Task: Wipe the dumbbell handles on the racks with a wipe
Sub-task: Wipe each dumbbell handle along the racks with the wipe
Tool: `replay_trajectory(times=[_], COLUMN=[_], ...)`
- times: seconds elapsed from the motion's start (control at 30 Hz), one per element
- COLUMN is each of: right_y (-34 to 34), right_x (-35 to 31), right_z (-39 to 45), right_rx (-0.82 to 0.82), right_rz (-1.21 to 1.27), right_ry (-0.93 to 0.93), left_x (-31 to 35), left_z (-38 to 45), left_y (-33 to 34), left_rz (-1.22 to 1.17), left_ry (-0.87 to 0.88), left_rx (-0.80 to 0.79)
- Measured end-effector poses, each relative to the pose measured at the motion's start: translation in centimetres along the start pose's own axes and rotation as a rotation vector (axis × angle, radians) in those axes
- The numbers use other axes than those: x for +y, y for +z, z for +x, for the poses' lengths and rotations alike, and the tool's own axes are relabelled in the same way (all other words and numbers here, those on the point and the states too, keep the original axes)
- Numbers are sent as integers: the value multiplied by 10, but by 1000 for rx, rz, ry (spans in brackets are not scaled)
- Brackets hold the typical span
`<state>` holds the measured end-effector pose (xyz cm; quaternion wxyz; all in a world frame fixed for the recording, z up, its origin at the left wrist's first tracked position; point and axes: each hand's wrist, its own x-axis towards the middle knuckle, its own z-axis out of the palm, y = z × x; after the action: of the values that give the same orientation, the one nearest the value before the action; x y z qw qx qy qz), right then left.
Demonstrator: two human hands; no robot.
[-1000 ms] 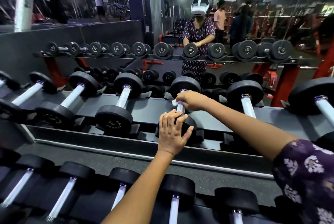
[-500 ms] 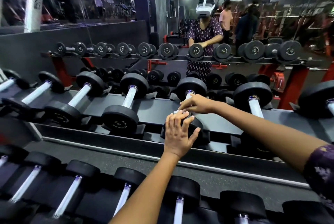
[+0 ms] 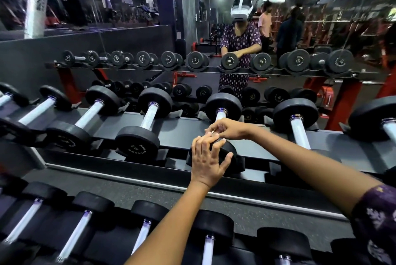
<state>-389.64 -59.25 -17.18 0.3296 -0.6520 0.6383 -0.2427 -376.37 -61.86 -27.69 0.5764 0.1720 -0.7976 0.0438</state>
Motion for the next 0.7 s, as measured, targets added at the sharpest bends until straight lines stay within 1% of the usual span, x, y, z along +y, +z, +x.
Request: replay_trajectory(times=[0.17, 0.27, 0.33, 0.47, 0.53, 0.6, 0.63, 0.67, 0.7], right_y=[-16, -2, 1, -11, -10, -2, 0, 1, 0], right_x=[-1, -3, -2, -5, -6, -6, -3, -3, -3], right_z=[-12, 0, 3, -13, -5, 9, 14, 16, 14], right_rx=[-38, -23, -7, -73, -61, -39, -31, -25, -25], right_rz=[43, -7, 5, 25, -80, -299, -369, -394, -365], right_ry=[-33, -31, -26, -19, -24, -25, -9, -4, 0], left_x=[0, -1, 0, 0, -1, -3, -2, -1, -1], left_z=[-2, 0, 0, -1, 0, 0, 0, 0, 1], left_y=[2, 4, 4, 5, 6, 7, 6, 6, 5], left_rz=[3, -1, -3, 1, 2, -3, -6, -6, -7], left_ry=[2, -11, -4, 24, 6, 5, 9, 17, 27], left_rx=[-9, 12, 18, 15, 22, 27, 26, 26, 23])
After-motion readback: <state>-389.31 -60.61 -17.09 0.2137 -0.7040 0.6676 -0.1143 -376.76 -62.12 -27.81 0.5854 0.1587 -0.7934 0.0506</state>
